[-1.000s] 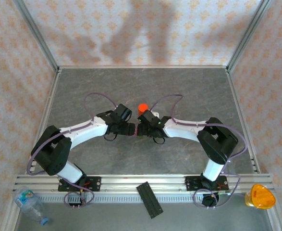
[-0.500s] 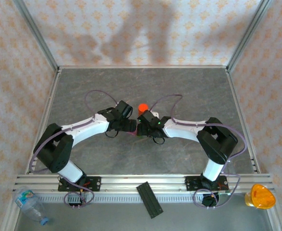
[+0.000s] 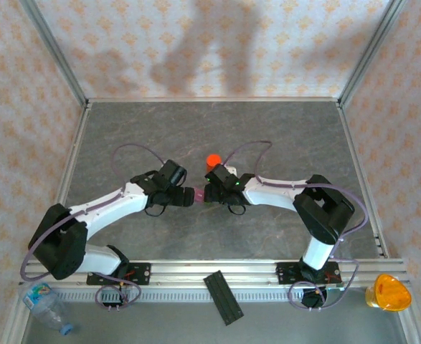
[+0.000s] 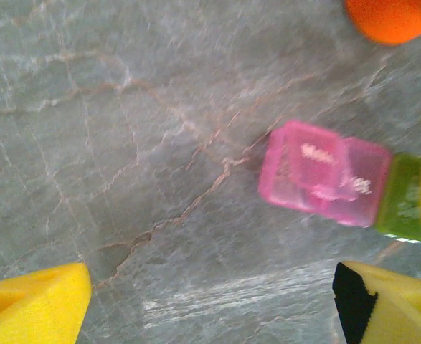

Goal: Sort the pills into containers

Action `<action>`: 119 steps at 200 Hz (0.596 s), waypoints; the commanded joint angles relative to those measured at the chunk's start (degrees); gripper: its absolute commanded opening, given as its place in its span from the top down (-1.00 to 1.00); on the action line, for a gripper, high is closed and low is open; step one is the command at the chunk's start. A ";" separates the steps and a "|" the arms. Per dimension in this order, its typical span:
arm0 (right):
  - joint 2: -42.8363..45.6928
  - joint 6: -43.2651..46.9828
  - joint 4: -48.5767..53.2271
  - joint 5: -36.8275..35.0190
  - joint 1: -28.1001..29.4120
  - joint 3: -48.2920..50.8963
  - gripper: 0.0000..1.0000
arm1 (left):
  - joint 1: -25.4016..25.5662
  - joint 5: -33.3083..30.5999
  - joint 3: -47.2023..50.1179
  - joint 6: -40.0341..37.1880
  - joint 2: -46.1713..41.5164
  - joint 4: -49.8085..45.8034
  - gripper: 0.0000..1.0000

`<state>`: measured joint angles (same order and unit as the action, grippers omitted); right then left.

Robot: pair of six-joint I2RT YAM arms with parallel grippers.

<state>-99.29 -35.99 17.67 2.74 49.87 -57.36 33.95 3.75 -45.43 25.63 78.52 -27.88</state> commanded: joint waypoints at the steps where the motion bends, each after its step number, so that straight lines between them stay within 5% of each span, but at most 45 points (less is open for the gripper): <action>1: -2.07 0.20 3.64 -1.78 0.67 1.38 -0.66 | -0.55 -1.67 0.73 0.83 2.13 0.50 -0.78; 119: -1.97 0.13 3.83 -2.13 0.88 1.89 -0.66 | -1.93 -2.54 -4.74 -0.81 8.66 3.17 -0.78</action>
<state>-99.29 -35.99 17.63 2.31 50.11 -57.36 32.84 3.51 -47.57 25.54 86.43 -25.61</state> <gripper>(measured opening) 0.830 0.890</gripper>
